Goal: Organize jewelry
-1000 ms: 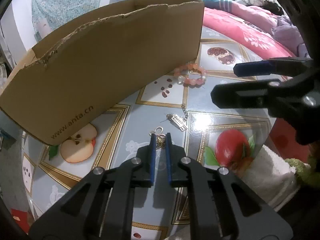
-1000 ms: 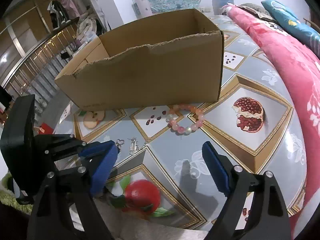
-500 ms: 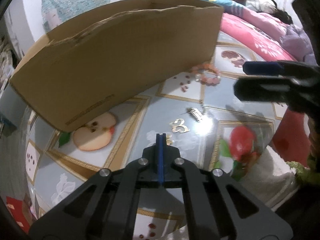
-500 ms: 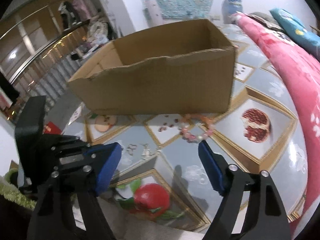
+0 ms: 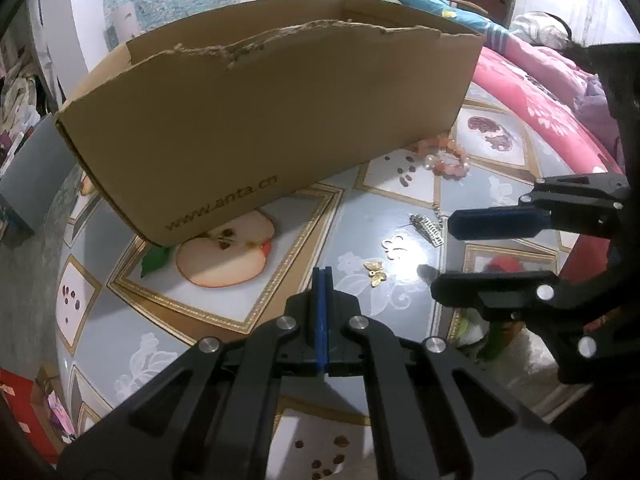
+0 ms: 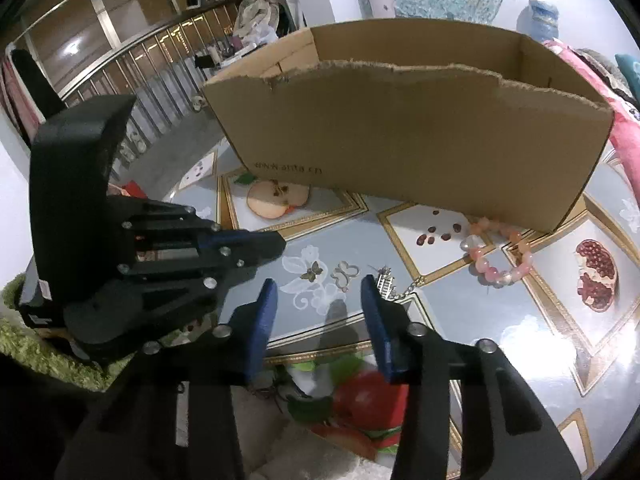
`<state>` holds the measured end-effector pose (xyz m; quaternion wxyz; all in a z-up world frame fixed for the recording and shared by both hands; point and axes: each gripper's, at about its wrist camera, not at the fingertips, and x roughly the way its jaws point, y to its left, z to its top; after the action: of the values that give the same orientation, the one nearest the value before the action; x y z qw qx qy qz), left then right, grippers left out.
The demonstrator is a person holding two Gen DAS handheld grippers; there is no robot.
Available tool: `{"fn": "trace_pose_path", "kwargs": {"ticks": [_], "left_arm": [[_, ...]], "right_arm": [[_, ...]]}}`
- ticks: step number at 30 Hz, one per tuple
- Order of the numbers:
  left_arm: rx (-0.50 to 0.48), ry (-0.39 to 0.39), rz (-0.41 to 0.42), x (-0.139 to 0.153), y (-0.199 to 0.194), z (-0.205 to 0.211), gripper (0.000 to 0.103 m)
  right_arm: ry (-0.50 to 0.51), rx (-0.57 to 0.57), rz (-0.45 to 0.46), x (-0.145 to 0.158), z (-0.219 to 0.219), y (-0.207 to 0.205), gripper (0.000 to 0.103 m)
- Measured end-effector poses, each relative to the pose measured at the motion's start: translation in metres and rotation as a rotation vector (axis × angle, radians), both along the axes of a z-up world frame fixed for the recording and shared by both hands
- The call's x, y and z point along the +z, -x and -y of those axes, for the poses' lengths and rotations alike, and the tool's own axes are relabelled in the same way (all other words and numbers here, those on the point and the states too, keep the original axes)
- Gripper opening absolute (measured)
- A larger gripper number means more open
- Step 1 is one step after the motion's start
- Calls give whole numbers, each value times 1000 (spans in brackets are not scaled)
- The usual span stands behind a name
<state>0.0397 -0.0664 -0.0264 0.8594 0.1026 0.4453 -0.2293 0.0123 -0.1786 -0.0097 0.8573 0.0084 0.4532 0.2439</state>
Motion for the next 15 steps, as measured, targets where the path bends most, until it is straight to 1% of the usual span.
{"fn": "trace_pose_path", "kwargs": {"ticks": [5, 8, 10, 11, 12, 15], "left_arm": [[1, 17, -6, -1, -1, -4, 0], [-5, 19, -5, -2, 0, -3, 0], [-7, 21, -7, -2, -1, -3, 0], [-7, 22, -8, -3, 0, -3, 0], [-7, 23, -8, -3, 0, -3, 0], [-8, 25, -10, -4, 0, -3, 0]], "right_arm": [[25, 9, -8, -5, 0, -1, 35], [41, 29, -14, -9, -4, -2, 31], [63, 43, -21, -14, -7, -4, 26], [81, 44, -22, -15, -8, -4, 26], [99, 45, -5, -16, -8, -4, 22], [150, 34, 26, -17, -10, -10, 21]]}}
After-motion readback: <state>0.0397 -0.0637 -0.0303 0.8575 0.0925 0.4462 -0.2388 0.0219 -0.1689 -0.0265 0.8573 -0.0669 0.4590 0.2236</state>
